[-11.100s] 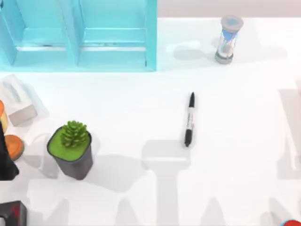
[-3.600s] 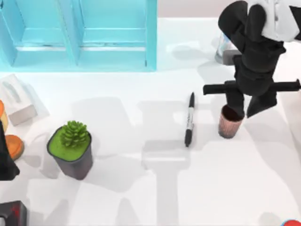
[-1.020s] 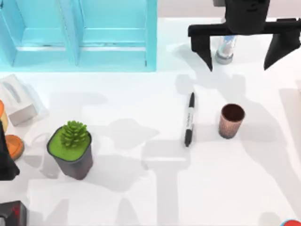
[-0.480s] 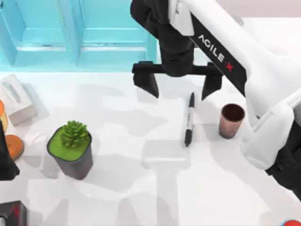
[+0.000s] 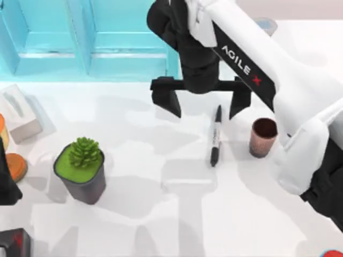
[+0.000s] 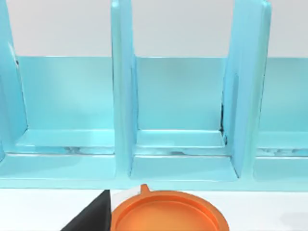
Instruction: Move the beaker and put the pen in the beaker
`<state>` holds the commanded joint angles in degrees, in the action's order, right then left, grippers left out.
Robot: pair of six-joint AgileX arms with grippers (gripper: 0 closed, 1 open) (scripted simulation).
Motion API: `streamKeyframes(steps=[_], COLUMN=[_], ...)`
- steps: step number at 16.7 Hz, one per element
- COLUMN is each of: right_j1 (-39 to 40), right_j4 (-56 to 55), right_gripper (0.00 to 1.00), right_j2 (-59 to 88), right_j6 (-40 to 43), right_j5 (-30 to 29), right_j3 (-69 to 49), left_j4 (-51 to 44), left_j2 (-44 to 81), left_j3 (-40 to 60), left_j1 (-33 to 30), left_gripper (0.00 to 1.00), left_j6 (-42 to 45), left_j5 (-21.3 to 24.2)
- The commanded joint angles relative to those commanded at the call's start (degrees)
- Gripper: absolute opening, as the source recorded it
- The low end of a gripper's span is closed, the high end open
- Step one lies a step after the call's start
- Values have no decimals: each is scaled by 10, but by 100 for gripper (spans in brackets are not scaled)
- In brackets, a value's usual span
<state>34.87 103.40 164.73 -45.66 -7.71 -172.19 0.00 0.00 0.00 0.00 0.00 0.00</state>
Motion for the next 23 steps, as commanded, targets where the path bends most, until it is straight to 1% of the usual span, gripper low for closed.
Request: streamKeyframes(steps=[6, 18, 23], right_j1=[0, -9, -12], right_j4=[-49, -226, -286], right_gripper=[100, 100, 100], right_j2=[-26, -120, -146], right_j6=[-1, 9, 12], right_j5=[-3, -2, -2], right_j3=[98, 366, 452], left_j4=[0, 0, 0], left_j2=[0, 0, 0], left_j3=[0, 0, 0], left_j1=[0, 0, 0], left_gripper=[100, 100, 100], left_j6=[0, 0, 0], left_j5=[0, 0, 0])
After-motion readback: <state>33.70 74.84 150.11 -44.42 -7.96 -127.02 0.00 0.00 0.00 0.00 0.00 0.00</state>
